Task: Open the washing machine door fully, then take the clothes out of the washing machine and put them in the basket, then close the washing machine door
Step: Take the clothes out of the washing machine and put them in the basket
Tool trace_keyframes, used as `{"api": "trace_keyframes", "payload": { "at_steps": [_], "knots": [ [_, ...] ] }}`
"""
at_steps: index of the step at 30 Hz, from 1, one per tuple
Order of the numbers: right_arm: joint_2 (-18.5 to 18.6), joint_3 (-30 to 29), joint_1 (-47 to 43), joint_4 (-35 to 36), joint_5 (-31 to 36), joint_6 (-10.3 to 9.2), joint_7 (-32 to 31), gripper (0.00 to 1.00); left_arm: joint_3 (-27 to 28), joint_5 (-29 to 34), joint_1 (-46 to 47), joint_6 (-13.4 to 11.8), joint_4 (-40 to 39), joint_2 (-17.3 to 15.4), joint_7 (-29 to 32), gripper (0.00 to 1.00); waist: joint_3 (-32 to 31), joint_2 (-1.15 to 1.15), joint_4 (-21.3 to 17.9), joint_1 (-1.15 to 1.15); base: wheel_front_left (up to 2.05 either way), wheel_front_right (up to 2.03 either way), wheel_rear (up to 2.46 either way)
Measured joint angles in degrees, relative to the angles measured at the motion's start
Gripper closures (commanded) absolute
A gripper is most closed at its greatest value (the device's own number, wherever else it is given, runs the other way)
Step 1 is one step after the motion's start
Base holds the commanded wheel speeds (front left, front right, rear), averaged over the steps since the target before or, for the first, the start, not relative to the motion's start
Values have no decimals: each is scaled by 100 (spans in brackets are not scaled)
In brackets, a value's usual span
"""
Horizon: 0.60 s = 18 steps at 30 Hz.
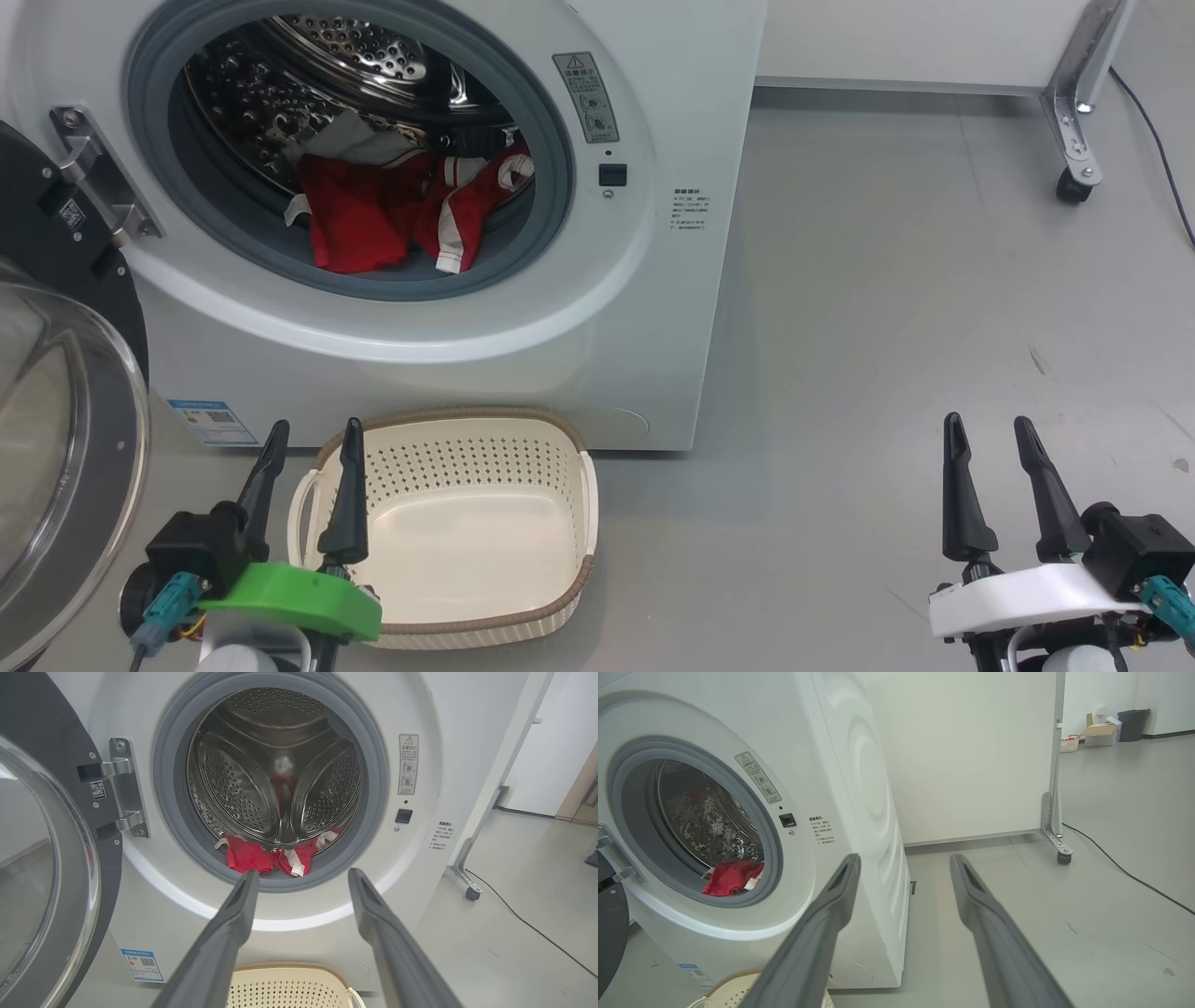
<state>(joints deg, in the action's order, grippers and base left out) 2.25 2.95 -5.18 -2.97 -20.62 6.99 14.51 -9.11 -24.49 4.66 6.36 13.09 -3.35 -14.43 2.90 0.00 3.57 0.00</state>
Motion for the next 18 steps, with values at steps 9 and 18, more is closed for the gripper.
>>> {"api": "trace_keyframes", "payload": {
  "at_steps": [9,18],
  "knots": [
    [0,-3,0,1,-155,0,0,0,-11,51,0,1,5,2,0,0,1,0,-13,0,0,0,0],
    [0,12,0,-9,-146,0,-1,0,-13,57,-1,5,9,7,0,0,-16,0,-11,0,0,0,0]
  ]
}}
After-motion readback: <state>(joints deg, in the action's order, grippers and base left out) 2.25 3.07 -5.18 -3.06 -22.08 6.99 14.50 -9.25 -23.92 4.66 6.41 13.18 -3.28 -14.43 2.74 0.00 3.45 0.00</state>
